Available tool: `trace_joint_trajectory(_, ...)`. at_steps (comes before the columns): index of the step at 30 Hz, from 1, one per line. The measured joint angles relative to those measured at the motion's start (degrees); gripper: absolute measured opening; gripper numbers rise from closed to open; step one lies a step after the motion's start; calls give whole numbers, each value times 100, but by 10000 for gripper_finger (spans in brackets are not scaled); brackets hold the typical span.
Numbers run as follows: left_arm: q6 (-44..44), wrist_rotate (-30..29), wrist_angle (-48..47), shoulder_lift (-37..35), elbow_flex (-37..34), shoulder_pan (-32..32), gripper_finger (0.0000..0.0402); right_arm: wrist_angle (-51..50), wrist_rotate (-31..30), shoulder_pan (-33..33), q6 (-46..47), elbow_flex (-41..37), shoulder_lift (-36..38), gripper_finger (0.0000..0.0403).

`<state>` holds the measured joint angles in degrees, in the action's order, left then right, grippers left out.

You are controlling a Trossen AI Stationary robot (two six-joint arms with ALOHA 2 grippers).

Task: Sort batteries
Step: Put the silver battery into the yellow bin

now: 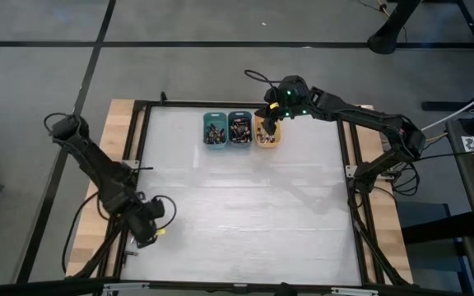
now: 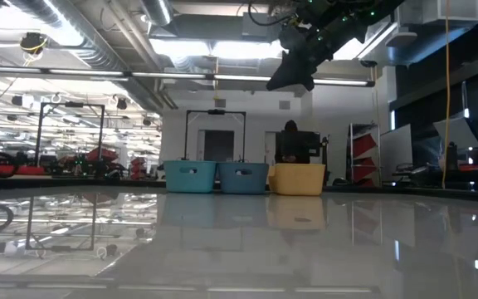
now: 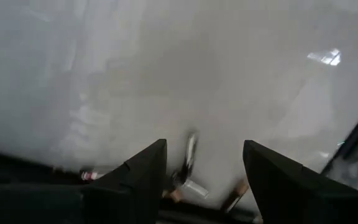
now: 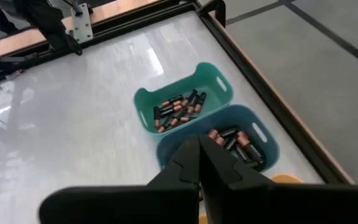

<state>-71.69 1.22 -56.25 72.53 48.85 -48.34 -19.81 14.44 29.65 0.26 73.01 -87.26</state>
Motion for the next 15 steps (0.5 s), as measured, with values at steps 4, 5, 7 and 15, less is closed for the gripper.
trace_joint_trajectory(4,-574,8,0,0,-283,-544,200,-4,28,-4,162,0,0,0)
trace_joint_trajectory(5,-655,6,-2,0,-358,-648,200,-4,27,-4,222,0,0,0)
trace_joint_trajectory(7,-774,4,27,0,-498,-795,200,-7,26,-4,312,0,0,0)
trace_joint_trajectory(15,-670,3,1082,7,-988,-907,200,-13,26,-7,590,0,0,0)
